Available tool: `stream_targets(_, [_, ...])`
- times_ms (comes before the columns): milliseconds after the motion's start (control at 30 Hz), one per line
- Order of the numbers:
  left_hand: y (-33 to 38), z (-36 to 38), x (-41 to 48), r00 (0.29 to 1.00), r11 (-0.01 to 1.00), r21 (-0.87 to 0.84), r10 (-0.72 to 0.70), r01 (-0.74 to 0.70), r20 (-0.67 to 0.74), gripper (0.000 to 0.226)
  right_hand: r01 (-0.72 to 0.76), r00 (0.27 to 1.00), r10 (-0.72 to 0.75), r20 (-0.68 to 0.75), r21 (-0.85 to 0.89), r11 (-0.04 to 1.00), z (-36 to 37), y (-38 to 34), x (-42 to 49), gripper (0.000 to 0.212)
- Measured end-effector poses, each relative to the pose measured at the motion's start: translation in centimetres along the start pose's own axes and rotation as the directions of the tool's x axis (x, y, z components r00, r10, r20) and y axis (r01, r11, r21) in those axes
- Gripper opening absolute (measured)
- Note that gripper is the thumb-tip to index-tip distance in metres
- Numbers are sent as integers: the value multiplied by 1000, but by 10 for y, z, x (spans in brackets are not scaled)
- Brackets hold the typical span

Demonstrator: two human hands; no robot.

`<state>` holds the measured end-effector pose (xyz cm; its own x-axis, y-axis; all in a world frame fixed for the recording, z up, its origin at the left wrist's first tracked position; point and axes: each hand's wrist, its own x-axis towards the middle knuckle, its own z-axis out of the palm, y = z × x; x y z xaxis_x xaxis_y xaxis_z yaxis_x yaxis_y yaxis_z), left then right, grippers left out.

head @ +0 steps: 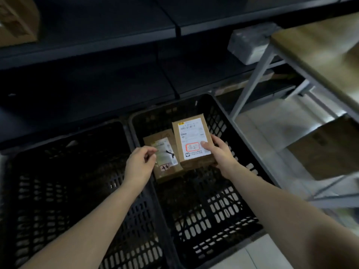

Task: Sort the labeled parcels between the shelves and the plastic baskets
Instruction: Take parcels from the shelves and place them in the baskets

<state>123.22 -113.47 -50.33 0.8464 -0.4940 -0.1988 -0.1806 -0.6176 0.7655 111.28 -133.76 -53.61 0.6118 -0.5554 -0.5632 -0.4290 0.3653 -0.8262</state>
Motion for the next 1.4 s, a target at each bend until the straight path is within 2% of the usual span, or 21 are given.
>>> stream_targets(100, [4,6,7,1000,1000,24,3,-2,-17,17,-26,999,26,27,-3,1000,-5,3,4,74])
stream_targets(333, [-7,-22,18,997,995,104,8,0,-71,19,19,991,-22,130,25,1000,31,-26,5,66])
stream_targets(533, [-37,-95,12,985,961,274,4,44,-172,20,101,954,-85,287,-41,994,116,-59,-6,62])
stream_targets(700, [-80,-169,-4,949,879,444,-28,172,-313,22,126,926,-58,373,-162,979,206,-59,-19,67])
stream_targets(900, [-146,-241,-17,943,801,564,2,198,-334,20,66,922,70,381,-334,940,300,-2,-20,73])
stream_targets(1033, [-185,-271,-21,955,745,645,36,171,-295,22,-85,947,198,253,-397,914,350,63,3,98])
stream_targets(1067, [-195,-274,-19,951,746,645,53,166,-305,22,-122,948,222,227,-383,915,361,77,8,97])
stream_targets(1200, [-221,-275,-8,939,774,619,101,133,-328,24,-197,944,268,193,-324,925,394,121,27,68])
stream_targets(1400, [-243,-266,0,925,841,540,177,34,-335,25,-208,913,308,267,-345,915,410,137,38,63])
